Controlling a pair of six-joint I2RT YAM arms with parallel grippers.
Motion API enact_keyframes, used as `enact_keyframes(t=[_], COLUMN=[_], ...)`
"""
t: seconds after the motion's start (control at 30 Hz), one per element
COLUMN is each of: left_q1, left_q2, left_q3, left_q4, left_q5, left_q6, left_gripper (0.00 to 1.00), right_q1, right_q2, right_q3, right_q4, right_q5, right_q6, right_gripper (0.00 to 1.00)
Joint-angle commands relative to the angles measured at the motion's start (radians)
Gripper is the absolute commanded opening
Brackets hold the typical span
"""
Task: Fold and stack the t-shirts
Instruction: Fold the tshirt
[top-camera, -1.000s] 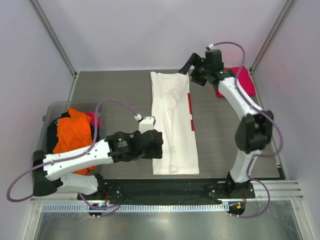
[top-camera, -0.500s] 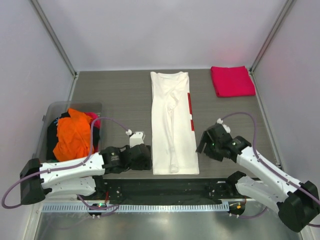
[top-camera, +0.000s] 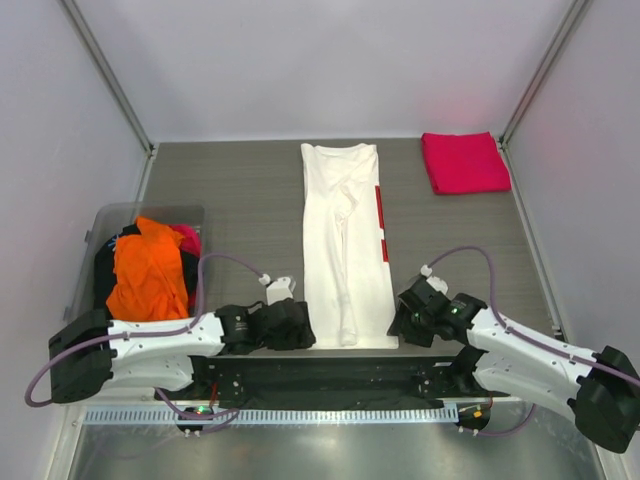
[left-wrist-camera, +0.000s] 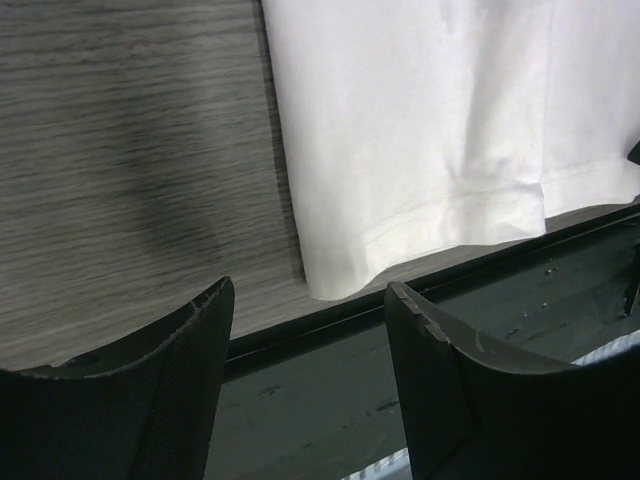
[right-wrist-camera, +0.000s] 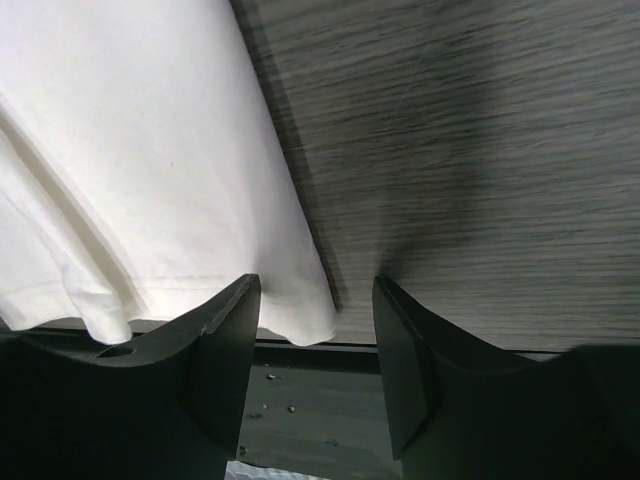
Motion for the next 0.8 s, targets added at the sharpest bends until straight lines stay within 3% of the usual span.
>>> enact_keyframes(t=[0.0,0.5,0.53,0.67,0.73,0.77], left_q1=[0.002,0.002,0.0,0.002,0.002,0.002], left_q2=[0.01,0.093,0.101,0.124,0.113,0.105], left_q3=[-0.044,-0.122,-0.119,-0.084,-0.038,0.02], left_q4=[0.126,0.259,0.261,0.246,0.124,-0.024], left_q5=[0.021,0.081,0.083,0.089,0.036,-0.024], left_q6=[-0.05,-0.101,-0.101,-0.081,-0.116,-0.136], left_gripper=[0.63,0.45,0.4,0.01,0.0,0.0], right_q1=[0.048,0.131,0.133,0.131,0.131,0.131], right_q2=[-0.001,-0.029,-0.027,-0.049,-0.067,-0.076], right_q3=[-0.026,-0.081,-0.08,-0.071,-0.037,-0.018], right_q4=[0.06,0.063,0.062,0.051,0.028,0.014], right_q5=[0.029,0.058,0.056,0.053,0.084,0.099], right_q6=[0.081,0.147,0.147,0.144,0.144,0.14], right_gripper=[0.55,0.23,0.18,0.05,0.01,0.01])
